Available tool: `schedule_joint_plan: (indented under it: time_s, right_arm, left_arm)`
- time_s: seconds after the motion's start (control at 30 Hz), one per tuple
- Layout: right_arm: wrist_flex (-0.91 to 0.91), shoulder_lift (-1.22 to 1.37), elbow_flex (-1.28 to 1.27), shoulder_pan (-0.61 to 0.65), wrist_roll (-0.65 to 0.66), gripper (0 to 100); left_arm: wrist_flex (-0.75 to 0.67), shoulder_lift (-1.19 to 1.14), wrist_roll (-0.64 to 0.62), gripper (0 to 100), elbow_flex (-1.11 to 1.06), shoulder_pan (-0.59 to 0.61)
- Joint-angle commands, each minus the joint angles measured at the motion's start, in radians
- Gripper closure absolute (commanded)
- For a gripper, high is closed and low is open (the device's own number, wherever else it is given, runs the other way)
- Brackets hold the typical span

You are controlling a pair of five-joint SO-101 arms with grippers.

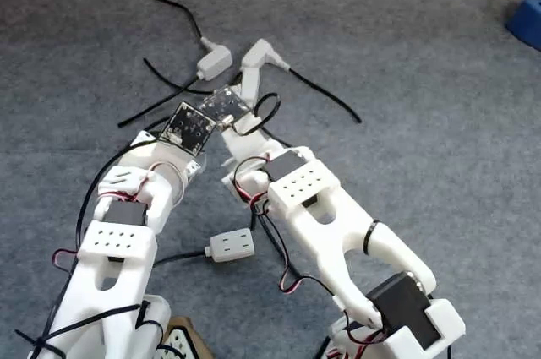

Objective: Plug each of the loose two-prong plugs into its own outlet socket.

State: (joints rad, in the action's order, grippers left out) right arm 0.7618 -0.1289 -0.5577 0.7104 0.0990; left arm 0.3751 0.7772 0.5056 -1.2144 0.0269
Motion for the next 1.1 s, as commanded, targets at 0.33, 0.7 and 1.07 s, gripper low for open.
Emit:
schedule_joint_plan:
  time_s: [0.33, 0.7, 1.07]
  right_arm:
    - [-0.027, -0.01, 0.004, 0.022, -0.193, 99.1]
    - [-0.027, -0.019, -0.012, 0.028, -0.189, 99.1]
    - [0.025, -0.082, 0.013, 0.031, -0.189, 99.1]
  left_arm:
    - [-0.137, 0.031, -0.097, 73, 0.039, -0.074]
    - [-0.183, 0.024, -0.095, 73, 0.035, -0.081]
    - [-0.184, 0.024, -0.095, 73, -0.004, -0.079]
